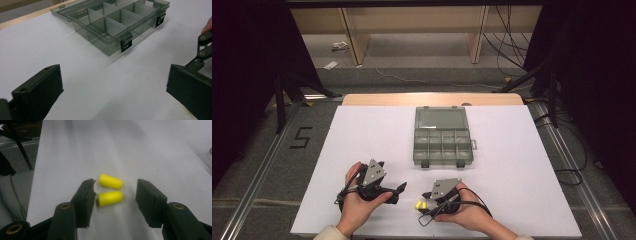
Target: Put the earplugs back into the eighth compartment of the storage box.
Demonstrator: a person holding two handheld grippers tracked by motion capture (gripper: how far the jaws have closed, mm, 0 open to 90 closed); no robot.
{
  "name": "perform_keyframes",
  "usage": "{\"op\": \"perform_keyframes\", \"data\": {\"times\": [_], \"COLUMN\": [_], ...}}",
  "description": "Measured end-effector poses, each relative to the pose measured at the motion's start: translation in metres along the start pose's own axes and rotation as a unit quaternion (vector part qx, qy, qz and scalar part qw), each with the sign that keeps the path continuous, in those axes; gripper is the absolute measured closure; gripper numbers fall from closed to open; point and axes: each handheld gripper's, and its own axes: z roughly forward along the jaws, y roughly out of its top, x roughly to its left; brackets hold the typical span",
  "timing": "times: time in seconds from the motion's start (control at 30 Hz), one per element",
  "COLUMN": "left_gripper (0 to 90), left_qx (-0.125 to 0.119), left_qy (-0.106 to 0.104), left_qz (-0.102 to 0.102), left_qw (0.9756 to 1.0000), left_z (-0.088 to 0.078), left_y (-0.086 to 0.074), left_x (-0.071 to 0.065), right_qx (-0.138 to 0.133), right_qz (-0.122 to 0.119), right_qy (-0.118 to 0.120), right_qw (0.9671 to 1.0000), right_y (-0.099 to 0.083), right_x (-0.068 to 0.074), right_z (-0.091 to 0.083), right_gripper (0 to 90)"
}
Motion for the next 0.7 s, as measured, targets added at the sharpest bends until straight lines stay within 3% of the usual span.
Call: {"op": "perform_keyframes", "data": {"times": [0.23, 0.7], "left_gripper": [0.0, 0.0], "left_qx": [0.000, -0.001], "left_qy": [-0.001, 0.003], "left_qz": [0.001, 0.005], "left_qw": [1.0000, 1.0000], "left_z": [0.0000, -0.0003], "left_y": [0.0003, 0.0003], "left_x": [-0.0006, -0.0003], "right_qx": [0.000, 0.002], "right_qz": [0.001, -0.001], "right_qy": [0.001, -0.001], "right_qw": [1.0000, 1.0000], "right_y": [0.0005, 0.0015], "right_x": [0.0012, 0.0039], "right_z": [0.0001, 0.0002], "right_gripper": [59.1, 67.0]}}
